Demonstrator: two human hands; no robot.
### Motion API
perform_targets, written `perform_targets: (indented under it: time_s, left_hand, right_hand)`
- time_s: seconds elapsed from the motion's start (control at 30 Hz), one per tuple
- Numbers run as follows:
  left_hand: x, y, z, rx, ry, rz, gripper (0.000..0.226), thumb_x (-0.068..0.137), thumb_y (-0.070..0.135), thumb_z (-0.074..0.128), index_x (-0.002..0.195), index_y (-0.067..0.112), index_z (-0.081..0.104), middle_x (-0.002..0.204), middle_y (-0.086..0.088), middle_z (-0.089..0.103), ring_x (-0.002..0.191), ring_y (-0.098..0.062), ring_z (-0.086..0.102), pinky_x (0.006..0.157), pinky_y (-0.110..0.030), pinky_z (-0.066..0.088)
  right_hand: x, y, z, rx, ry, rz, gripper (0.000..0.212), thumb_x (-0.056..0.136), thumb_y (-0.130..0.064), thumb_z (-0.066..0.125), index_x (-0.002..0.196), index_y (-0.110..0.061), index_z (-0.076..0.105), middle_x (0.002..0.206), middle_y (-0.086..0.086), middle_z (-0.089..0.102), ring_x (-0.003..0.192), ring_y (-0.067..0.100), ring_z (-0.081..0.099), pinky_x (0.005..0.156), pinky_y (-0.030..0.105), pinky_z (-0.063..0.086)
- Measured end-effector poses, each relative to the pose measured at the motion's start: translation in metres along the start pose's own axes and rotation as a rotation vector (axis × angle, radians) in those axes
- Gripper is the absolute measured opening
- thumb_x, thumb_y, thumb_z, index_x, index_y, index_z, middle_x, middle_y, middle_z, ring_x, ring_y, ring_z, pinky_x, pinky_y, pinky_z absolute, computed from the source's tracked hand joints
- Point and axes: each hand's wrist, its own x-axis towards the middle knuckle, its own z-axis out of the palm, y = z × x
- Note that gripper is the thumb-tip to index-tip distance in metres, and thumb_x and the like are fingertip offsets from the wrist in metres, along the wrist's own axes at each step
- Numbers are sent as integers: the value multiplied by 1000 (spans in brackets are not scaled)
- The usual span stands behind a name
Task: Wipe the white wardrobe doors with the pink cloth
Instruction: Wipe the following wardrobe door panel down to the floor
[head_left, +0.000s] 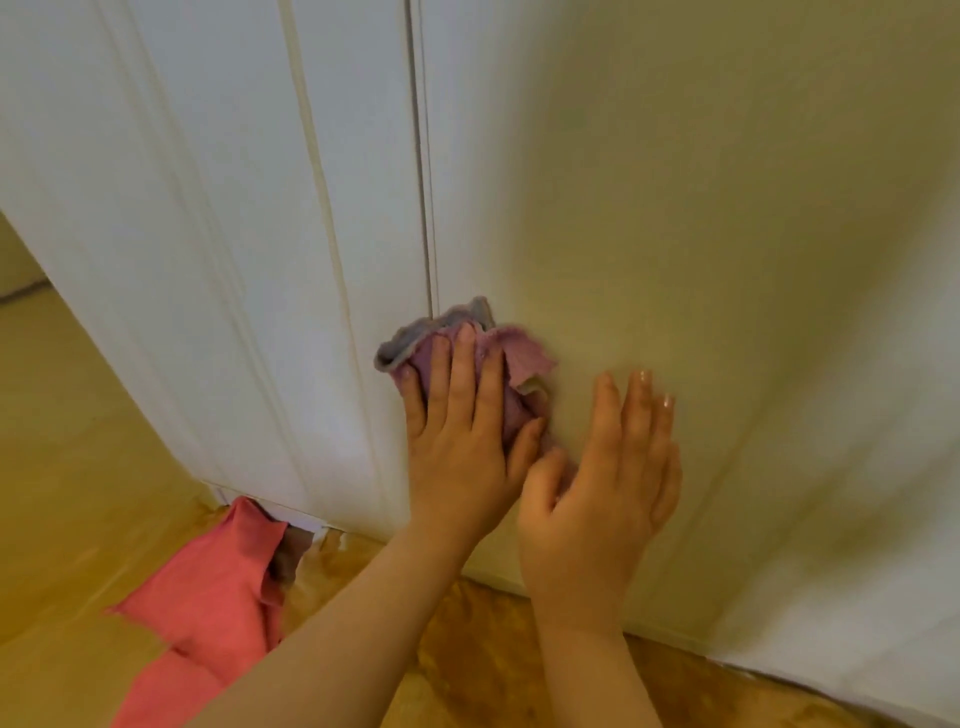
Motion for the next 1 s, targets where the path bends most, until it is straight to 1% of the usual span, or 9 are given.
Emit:
perform_targets:
  time_s: [0.1, 0.2, 0.33, 0.43, 0.5, 0.57, 0.73, 0.93, 1.0]
  left_hand:
    - [-33, -12, 10, 3, -94, 42, 63, 101, 48, 10, 150, 15, -12, 151, -13, 15, 145, -18, -16, 115, -46, 1]
    - [-79, -11, 16, 10, -207, 12, 63, 101, 50, 7, 151, 14, -4, 153, -11, 14, 146, -24, -3, 113, -48, 7]
    - [-30, 21, 8, -110, -91, -17, 72, 92, 48, 31, 149, 10, 9, 149, -13, 13, 141, -30, 8, 114, -40, -4]
    - [-28, 16, 13, -136, -103, 58, 74, 91, 45, 35, 151, 12, 8, 153, -12, 8, 145, -25, -8, 115, -39, -6]
    - [-62, 4, 19, -80, -145, 143, 77, 90, 45, 38, 151, 16, 2, 157, -11, 0, 146, -24, -7, 116, -41, -3]
    - [-73, -2, 15, -91, -176, 200, 74, 88, 45, 41, 148, 16, 8, 155, -10, 10, 143, -28, 8, 116, -41, 2]
    - [-3, -3, -5, -181, -57, 120, 70, 87, 42, 42, 145, 11, 20, 149, -8, 15, 140, -30, 13, 115, -41, 2]
    - [-93, -15, 20, -11, -236, 177, 68, 79, 41, 48, 138, 10, 32, 147, -11, 22, 133, -35, 26, 107, -49, 19]
    - [-81, -12, 15, -47, -193, 199, 67, 80, 42, 48, 137, 11, 33, 147, -11, 23, 133, -35, 25, 106, -49, 20]
  right_hand:
    - [-20, 6, 10, -33, -29, 36, 63, 75, -12, 53, 135, -10, 35, 142, 17, 40, 134, 29, 27, 109, 41, 20]
    - [-38, 17, 11, -133, -116, -11, 63, 76, -15, 47, 138, -12, 31, 144, 15, 39, 134, 28, 26, 109, 42, 18]
    - [-28, 33, 2, -182, -62, -7, 58, 80, -18, 43, 137, -11, 33, 142, 15, 42, 134, 27, 28, 108, 41, 21]
    - [-18, 37, 2, -202, -51, -33, 62, 77, -13, 47, 137, -10, 32, 143, 15, 40, 135, 26, 26, 110, 38, 17]
    - [-20, 35, 3, -219, -78, -77, 69, 74, -8, 53, 139, -10, 29, 144, 15, 38, 136, 26, 24, 110, 37, 15]
    - [-24, 33, 2, -242, -102, -109, 73, 72, -5, 55, 139, -11, 28, 144, 15, 38, 136, 27, 24, 109, 40, 18]
    - [-35, 36, 3, -282, -91, -182, 61, 80, -13, 44, 139, -15, 31, 144, 15, 37, 135, 30, 26, 108, 45, 20]
    - [-64, 64, -9, -450, -178, -190, 71, 78, -19, 44, 143, -24, 19, 149, 9, 21, 136, 31, 23, 111, 46, 13]
    - [-69, 76, -15, -471, -178, -168, 72, 76, -19, 45, 143, -25, 19, 149, 9, 22, 136, 31, 24, 112, 45, 9]
